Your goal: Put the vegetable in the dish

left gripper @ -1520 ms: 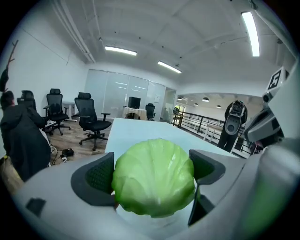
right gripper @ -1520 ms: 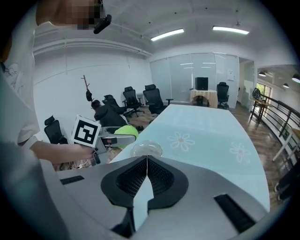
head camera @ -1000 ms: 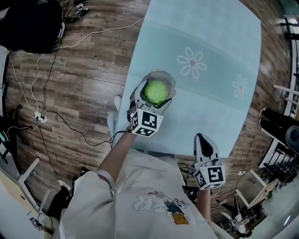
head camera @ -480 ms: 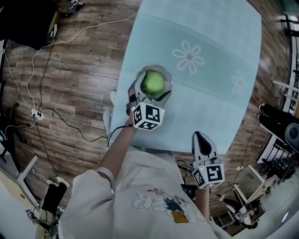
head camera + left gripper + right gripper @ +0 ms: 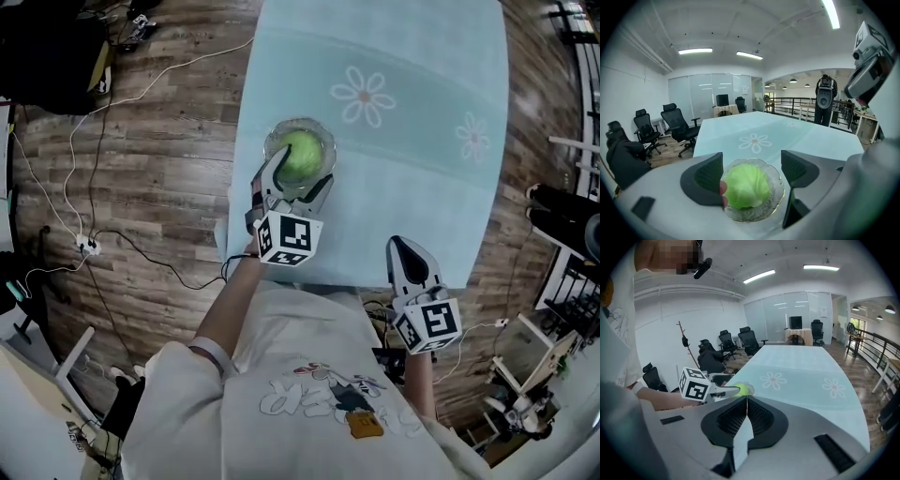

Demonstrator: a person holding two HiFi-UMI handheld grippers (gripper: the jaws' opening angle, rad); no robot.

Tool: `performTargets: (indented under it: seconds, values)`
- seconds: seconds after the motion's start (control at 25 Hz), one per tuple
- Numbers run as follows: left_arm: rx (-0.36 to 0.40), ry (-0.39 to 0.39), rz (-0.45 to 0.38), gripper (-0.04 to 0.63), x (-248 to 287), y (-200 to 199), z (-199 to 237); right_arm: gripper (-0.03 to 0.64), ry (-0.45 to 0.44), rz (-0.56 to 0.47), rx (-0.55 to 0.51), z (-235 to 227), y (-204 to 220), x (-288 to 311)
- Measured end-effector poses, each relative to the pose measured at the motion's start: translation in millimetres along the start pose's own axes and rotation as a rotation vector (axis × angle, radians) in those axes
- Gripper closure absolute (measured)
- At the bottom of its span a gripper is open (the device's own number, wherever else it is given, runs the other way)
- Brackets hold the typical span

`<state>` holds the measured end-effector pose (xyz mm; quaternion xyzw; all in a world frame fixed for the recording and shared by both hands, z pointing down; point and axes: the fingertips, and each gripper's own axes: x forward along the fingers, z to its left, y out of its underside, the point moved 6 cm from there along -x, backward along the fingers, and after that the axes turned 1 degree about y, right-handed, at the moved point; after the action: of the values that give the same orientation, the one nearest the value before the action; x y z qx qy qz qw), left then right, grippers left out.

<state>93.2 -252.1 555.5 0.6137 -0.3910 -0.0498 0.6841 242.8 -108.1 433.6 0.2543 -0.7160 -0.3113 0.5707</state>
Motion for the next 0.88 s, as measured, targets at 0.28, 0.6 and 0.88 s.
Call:
performTargets:
  seconds: [0.28,0.6,0.88]
  values:
    - [0.004,-0.003,-0.002,0.345,-43,-26,-30,0.595,-0.006,-0.065,0.021,-4,-3,-28]
    - [0.006,-0.040,0.035,0.391,-99,-45,-58,0.595,-0.044,-0.156,-0.022,-2,-17,-56]
    - [-0.024,-0.109,-0.030,0.547,-185,-71,-112,0.595,-0.093,-0.263,-0.092,23,-10,-126]
